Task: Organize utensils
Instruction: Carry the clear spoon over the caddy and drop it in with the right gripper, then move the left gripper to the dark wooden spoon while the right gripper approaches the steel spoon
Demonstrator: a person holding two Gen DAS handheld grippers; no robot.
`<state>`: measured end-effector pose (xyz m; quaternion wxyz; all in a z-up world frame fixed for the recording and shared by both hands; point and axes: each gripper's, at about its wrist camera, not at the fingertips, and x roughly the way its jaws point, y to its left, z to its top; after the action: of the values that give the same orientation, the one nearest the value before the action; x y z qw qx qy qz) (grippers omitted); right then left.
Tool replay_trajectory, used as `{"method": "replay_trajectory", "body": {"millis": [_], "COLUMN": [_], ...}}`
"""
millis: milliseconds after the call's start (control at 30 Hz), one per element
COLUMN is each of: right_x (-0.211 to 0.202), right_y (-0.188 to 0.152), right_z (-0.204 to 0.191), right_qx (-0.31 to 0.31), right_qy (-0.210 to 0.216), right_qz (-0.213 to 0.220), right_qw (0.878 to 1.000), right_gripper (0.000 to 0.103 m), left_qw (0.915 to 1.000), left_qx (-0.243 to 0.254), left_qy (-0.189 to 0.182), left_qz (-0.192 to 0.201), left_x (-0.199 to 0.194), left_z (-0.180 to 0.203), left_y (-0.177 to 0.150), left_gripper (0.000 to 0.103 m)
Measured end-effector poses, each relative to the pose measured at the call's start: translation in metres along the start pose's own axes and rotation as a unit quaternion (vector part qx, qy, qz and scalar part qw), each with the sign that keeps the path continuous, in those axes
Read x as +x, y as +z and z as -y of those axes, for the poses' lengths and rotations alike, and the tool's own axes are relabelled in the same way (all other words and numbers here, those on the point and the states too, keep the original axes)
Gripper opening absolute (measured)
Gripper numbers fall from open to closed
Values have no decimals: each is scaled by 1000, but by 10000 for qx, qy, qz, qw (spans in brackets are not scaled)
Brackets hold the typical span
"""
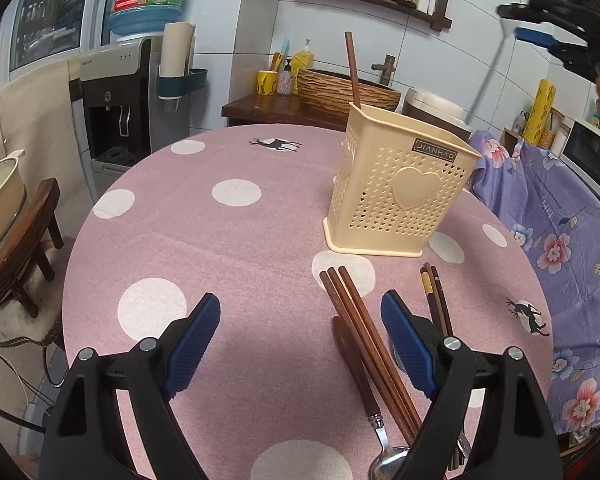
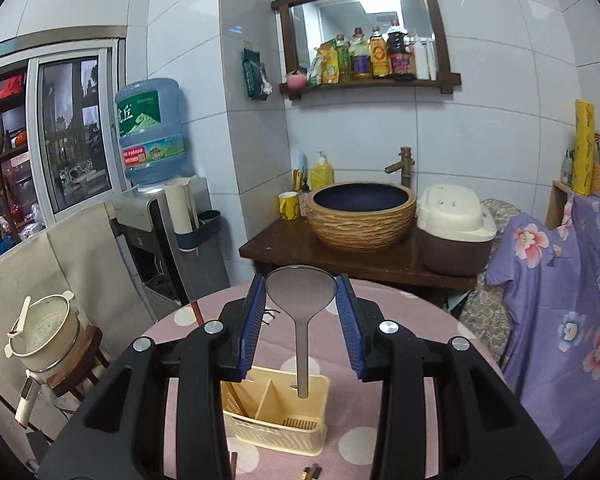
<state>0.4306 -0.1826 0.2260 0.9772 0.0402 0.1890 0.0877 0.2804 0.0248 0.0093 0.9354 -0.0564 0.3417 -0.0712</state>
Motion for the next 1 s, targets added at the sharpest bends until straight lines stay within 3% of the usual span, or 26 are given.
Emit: {"method": "replay_trajectory", "body": {"millis": [333, 533, 733, 767, 833, 867, 1000], "right_x": [64, 78, 76, 72, 62, 54, 29], "right_y": [-76, -106, -111, -111, -110, -110, -118], "right_z": [-7, -11, -8, -8, -5, -4, -2], "right_qx": [-104, -292, -311, -301, -224, -175, -153], "right_qy": [-134, -279, -344, -353, -332, -349, -455], "right_qz": [-789, -976, -921, -861, -739, -641, -561], "right_qw": [9967, 9944, 9947, 9952, 9965, 9972, 9973], "right_gripper": [37, 37, 38, 39, 57, 61, 64], "left_qw": [10000, 9999, 9998, 9998, 9999, 9999, 9999], "left_qx": [-66, -117, -159, -161, -136, -127, -100], "left_qy": [29, 41, 47, 47, 48, 47, 40], "left_qz": [-35, -88, -87, -75, -53, -45, -69], "left_x": [2, 6, 5, 4, 3, 3, 5], "left_z": [-6, -8, -10, -10, -9, -8, -7], "left_y": [-2, -5, -5, -5, -4, -4, -6], "left_gripper": [82, 82, 82, 82, 82, 82, 82]}}
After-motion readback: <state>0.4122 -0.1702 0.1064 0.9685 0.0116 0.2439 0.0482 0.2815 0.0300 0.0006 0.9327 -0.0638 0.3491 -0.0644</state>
